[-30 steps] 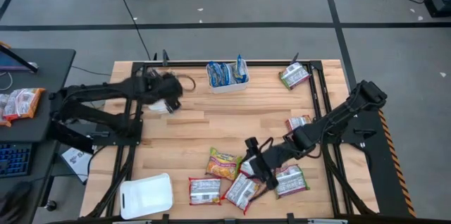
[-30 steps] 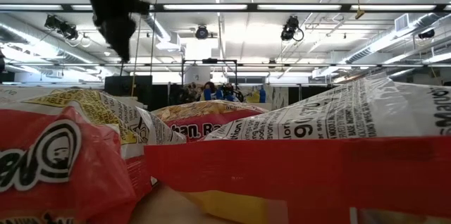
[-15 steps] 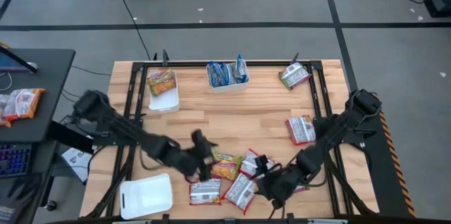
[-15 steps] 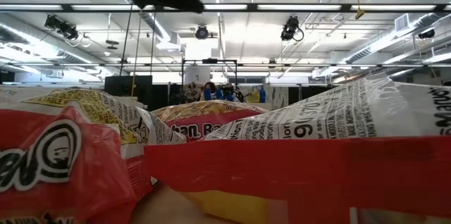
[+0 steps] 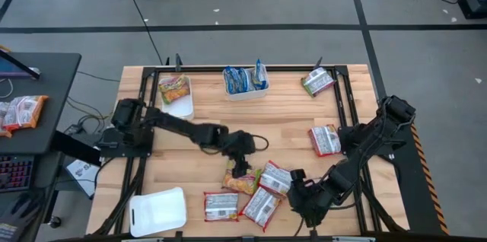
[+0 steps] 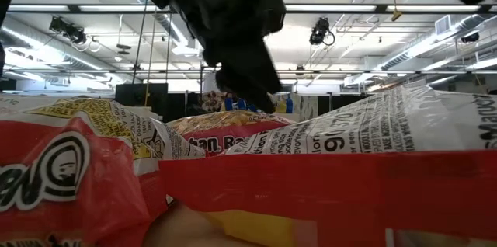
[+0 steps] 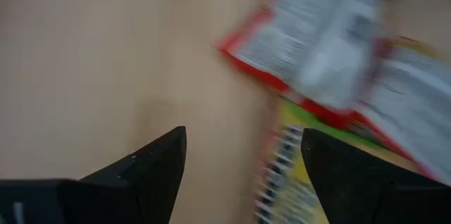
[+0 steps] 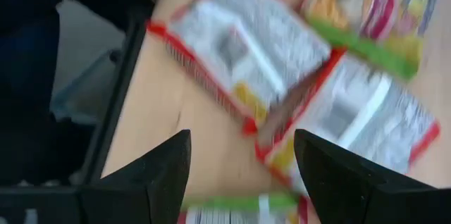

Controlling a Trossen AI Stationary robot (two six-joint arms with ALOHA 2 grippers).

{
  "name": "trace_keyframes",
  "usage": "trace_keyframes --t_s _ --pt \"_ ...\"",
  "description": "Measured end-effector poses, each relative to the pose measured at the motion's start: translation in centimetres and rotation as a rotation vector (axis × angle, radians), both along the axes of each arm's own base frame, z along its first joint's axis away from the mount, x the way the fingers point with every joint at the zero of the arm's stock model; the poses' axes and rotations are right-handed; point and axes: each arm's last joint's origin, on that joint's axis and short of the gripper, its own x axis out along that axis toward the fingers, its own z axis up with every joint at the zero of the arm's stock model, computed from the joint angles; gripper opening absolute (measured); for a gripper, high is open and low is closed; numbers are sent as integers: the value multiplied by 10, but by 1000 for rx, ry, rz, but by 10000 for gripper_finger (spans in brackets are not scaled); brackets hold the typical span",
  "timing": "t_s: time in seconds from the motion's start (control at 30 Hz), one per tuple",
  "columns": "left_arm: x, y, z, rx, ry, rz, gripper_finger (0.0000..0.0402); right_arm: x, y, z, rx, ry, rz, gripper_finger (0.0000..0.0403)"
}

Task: Sort Maruchan noodles
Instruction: Put the green noodle pack into the middle white bin

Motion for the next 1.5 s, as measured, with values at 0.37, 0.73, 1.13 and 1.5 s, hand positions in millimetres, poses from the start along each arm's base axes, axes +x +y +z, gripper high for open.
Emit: trace_keyframes --t_s 0.37,0.73,1.13,1.5 --pt "4 1 -43 -125 130 -247 283 -2 -2 -1 3 37 -26 262" --pt "4 -9 -51 -131 134 -328 148 -2 -5 -3 4 71 -38 253" --pt "15 3 9 210 399 -287 16 -2 -6 -3 15 65 -117 225" --pt "-29 34 99 834 742 -20 15 -15 6 -2 14 23 -159 219"
